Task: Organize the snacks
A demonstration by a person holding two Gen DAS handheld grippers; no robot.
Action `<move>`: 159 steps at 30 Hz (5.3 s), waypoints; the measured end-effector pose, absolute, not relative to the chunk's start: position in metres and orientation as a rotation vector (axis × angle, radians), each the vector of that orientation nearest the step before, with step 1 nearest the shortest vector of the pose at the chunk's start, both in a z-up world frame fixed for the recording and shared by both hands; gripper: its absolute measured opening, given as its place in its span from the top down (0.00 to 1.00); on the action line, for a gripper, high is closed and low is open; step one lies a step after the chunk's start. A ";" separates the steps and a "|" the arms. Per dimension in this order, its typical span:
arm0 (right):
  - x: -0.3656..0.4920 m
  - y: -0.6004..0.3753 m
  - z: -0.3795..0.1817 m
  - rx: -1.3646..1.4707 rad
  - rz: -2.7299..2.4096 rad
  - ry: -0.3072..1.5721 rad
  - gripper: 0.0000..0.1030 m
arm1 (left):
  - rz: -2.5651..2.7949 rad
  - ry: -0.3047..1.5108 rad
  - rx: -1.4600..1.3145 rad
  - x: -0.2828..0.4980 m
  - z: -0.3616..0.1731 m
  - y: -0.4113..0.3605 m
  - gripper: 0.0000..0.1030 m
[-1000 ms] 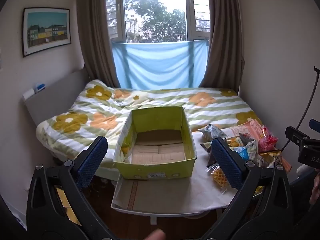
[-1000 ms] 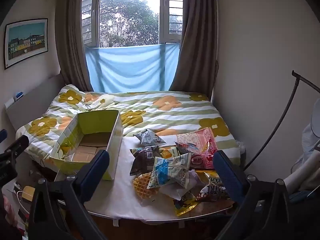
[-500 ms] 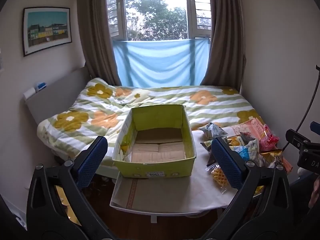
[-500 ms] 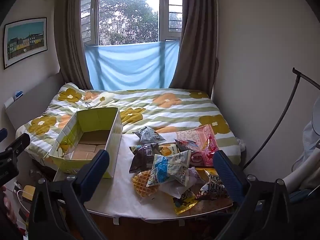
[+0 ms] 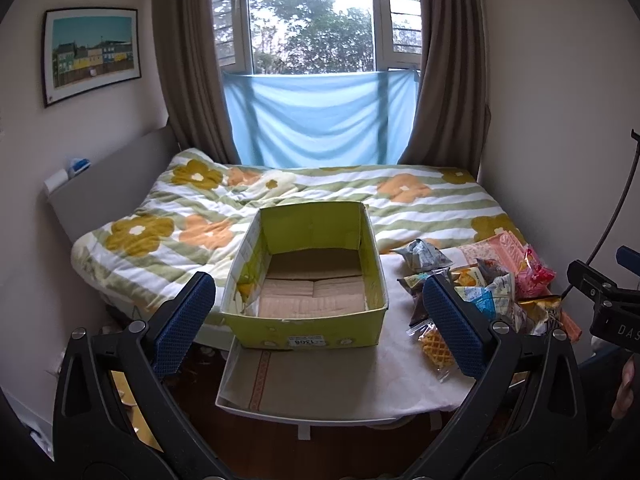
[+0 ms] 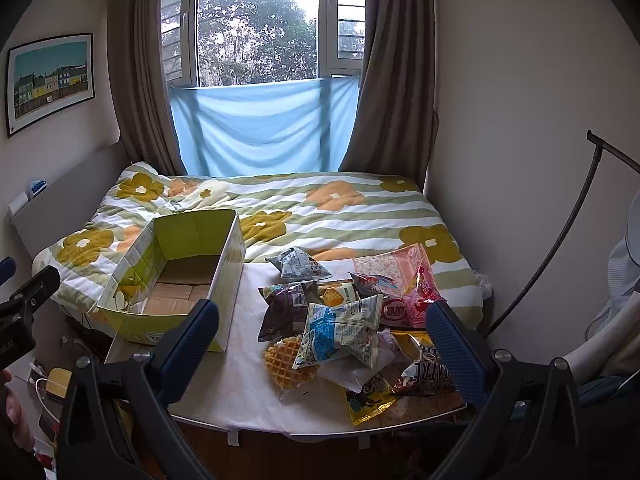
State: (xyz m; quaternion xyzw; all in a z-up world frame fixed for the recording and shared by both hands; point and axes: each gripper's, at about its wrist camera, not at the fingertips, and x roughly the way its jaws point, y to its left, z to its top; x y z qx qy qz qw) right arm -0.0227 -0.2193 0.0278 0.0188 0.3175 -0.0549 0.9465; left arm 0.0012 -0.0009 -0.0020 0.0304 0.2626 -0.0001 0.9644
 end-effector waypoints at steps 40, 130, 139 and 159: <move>-0.021 -0.228 0.030 0.041 -0.117 0.638 0.00 | -0.019 0.519 0.067 0.000 -0.001 -0.012 0.00; 0.079 -0.407 -0.209 0.240 -0.043 1.130 0.13 | -0.407 1.274 -0.017 0.205 -0.250 -0.251 0.16; 0.076 -0.412 -0.205 0.229 -0.080 1.127 0.36 | -0.411 1.245 0.021 0.198 -0.241 -0.250 0.30; 0.065 -0.402 -0.115 0.133 -0.035 0.965 0.46 | -0.389 1.027 -0.039 0.169 -0.136 -0.220 0.31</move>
